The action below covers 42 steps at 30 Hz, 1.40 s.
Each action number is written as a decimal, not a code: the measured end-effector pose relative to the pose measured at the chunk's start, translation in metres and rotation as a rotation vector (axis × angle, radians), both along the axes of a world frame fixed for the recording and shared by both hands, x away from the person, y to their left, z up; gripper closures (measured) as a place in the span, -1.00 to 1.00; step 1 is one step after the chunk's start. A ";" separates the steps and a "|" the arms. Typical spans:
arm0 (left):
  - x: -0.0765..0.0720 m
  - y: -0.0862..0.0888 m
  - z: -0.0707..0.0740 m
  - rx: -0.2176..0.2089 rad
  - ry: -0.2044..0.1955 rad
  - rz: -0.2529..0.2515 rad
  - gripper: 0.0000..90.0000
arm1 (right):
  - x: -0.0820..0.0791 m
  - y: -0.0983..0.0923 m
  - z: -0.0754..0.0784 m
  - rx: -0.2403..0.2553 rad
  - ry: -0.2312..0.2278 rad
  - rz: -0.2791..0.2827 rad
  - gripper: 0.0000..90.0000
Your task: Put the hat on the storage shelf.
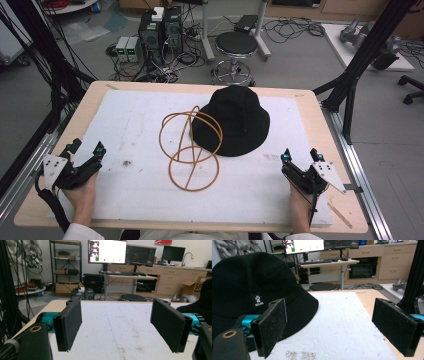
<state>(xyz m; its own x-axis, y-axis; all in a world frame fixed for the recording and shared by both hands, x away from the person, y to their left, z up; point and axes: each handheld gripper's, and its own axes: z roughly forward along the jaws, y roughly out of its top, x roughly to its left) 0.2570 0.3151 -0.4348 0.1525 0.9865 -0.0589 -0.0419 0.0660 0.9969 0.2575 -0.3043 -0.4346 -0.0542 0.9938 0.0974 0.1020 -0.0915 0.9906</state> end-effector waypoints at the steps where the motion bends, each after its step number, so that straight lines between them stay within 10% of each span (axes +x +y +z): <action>1: 0.000 -0.001 0.000 0.002 -0.001 -0.003 -0.44 | 0.000 0.000 0.000 0.001 0.001 -0.002 -0.74; 35: 0.003 -0.003 -0.002 -0.021 0.018 -0.026 -0.44 | -0.003 -0.004 0.000 0.018 0.000 -0.006 -0.74; 42: 0.002 -0.004 -0.003 -0.016 0.028 -0.024 -0.45 | -0.011 -0.013 0.025 0.056 -0.042 0.008 -0.75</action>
<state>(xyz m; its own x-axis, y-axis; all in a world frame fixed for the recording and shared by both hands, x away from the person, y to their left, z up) 0.2587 0.3116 -0.4376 0.1740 0.9816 -0.0787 -0.0124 0.0821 0.9965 0.2470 -0.3177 -0.4097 -0.0672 0.9863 0.1506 0.0611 -0.1466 0.9873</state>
